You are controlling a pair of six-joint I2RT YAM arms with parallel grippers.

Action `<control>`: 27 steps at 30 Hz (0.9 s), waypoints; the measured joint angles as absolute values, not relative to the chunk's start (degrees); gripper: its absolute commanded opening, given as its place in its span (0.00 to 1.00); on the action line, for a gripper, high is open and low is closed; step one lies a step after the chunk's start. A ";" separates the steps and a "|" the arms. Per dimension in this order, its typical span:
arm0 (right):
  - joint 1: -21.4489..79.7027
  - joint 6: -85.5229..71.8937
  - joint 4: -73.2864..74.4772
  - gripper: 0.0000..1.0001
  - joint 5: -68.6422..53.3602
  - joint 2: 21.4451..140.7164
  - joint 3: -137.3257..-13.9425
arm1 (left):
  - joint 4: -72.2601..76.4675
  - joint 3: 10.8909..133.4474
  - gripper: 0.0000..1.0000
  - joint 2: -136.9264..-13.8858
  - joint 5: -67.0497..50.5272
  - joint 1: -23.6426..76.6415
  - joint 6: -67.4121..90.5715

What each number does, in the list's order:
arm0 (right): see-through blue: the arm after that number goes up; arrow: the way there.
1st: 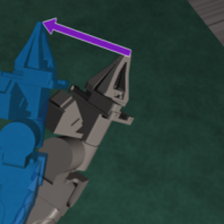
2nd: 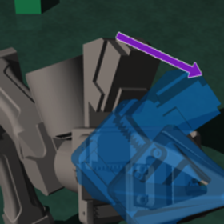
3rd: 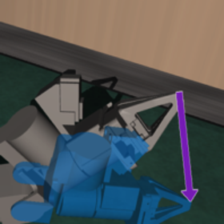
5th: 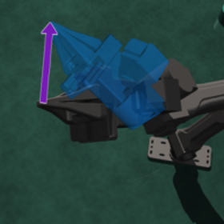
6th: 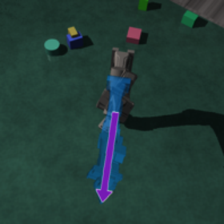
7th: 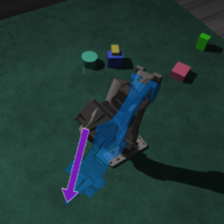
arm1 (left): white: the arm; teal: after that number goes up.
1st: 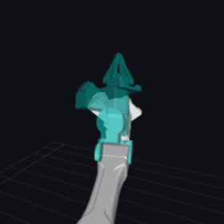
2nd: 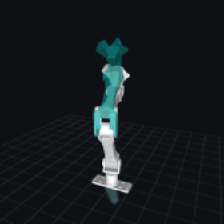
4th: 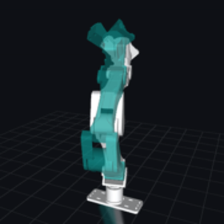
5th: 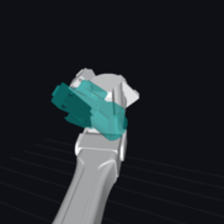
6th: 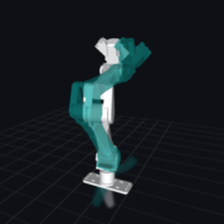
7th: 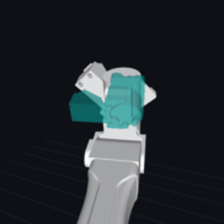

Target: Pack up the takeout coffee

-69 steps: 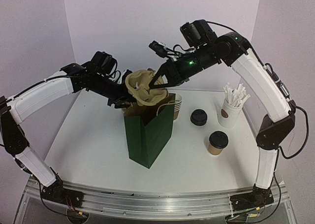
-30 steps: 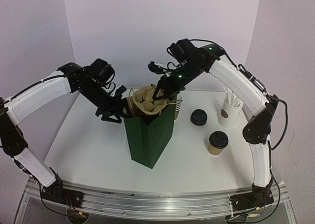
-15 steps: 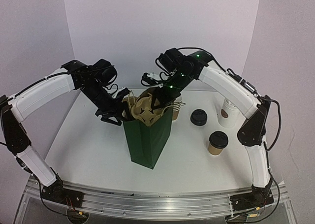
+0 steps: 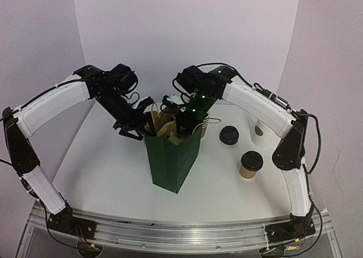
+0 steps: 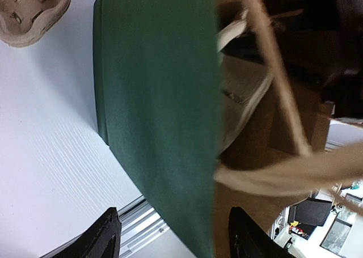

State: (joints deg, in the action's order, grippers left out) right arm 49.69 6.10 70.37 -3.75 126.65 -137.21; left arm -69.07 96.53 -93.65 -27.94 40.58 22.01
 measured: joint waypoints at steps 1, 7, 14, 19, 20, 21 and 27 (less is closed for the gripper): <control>49.91 6.17 70.37 0.16 -3.01 126.68 -137.19 | -69.05 97.26 0.64 -93.94 -27.97 40.58 22.05; 51.08 6.26 70.35 0.17 1.17 127.18 -137.19 | -68.93 99.46 0.63 -94.66 -27.99 40.58 22.34; 51.86 6.29 70.27 0.18 3.29 127.33 -137.10 | -69.13 100.07 0.51 -95.04 -25.62 40.40 22.92; 51.90 6.48 69.87 0.18 3.80 127.27 -135.49 | -68.15 99.84 0.41 -94.63 -22.49 39.05 25.06; 51.93 6.52 69.83 0.18 3.89 127.24 -135.02 | -67.55 99.58 0.39 -94.36 -22.04 38.79 25.60; 52.00 6.62 69.76 0.18 3.94 127.13 -134.47 | -66.70 99.10 0.37 -93.91 -21.69 38.53 26.12; 52.40 6.87 69.22 0.18 4.14 125.93 -132.53 | -59.72 94.52 0.42 -90.72 -21.02 38.35 30.35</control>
